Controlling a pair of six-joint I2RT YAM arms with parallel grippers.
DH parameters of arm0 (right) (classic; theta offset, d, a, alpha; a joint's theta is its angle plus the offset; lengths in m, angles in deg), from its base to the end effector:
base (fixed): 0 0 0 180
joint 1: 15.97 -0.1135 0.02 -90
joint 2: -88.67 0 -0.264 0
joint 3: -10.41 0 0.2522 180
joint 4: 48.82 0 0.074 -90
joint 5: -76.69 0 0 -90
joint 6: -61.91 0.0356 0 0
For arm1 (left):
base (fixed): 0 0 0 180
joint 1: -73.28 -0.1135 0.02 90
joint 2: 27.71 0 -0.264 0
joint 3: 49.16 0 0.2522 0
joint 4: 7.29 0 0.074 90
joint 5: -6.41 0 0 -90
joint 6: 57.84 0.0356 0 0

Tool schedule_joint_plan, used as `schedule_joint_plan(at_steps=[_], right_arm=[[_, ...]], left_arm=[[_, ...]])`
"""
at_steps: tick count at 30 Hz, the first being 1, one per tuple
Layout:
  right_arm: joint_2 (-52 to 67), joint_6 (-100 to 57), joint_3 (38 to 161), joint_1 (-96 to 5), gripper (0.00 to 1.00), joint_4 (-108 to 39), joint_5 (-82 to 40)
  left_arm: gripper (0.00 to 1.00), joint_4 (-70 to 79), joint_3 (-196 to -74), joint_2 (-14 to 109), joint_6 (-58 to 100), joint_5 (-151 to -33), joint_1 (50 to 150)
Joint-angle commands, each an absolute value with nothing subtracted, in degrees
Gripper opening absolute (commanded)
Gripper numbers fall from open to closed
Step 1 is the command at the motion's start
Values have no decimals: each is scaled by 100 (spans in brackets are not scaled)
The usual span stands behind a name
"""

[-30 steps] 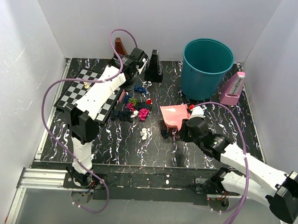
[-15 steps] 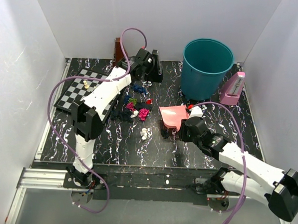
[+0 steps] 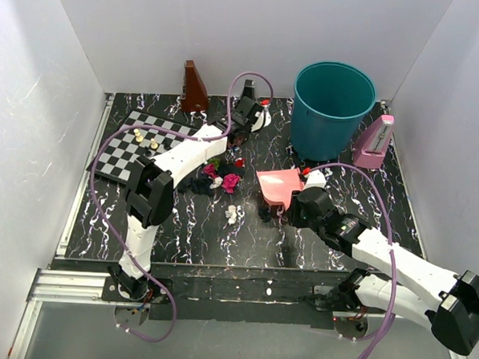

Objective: Sweep away the paper scraps from the table

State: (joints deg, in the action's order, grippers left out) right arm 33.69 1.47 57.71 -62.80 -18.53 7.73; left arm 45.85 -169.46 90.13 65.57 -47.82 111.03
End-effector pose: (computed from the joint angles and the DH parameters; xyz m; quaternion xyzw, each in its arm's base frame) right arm 0.1482 0.1393 0.2300 -0.0535 0.8856 0.1377 0.4404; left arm 0.3768 -0.2654 0.2782 0.4374 0.7890 0.2769 0.3309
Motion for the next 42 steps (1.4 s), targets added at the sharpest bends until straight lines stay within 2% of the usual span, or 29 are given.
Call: schedule_joint_plan(at_steps=[1, 10, 16, 21, 26, 30, 37, 42], right_arm=[[3549, 82, 6012, -6238, 7, -1968, 910], [3778, 91, 6029, -6229, 7, -1687, 875], [4015, 179, 6143, -6229, 7, -1020, 770], [3814, 267, 6336, -6238, 7, -326, 357], [3050, 328, 7047, -6247, 1, 1027, 58], [3013, 363, 7400, -6290, 1, 1477, -91], [3269, 530, 7909, -6290, 1, 2415, -56], [3075, 452, 8235, -6396, 1, 3076, -618]], left_arm=[[0, 4434, -17076, 9269, 7118, -5045, 11203], [0, 5480, -17216, 9647, 6794, -5115, 11256], [0, 7201, -17936, 9648, 6109, -6282, 11414], [0, 7669, -18131, 9174, 5756, -7278, 11607], [0, 7512, -18113, 8910, 5642, -6358, 11678], [0, 7082, -18034, 8856, 5782, -5583, 11678], [0, 6659, -18086, 8944, 5791, -5265, 11678], [0, 6659, -18201, 9155, 5826, -5257, 11696]])
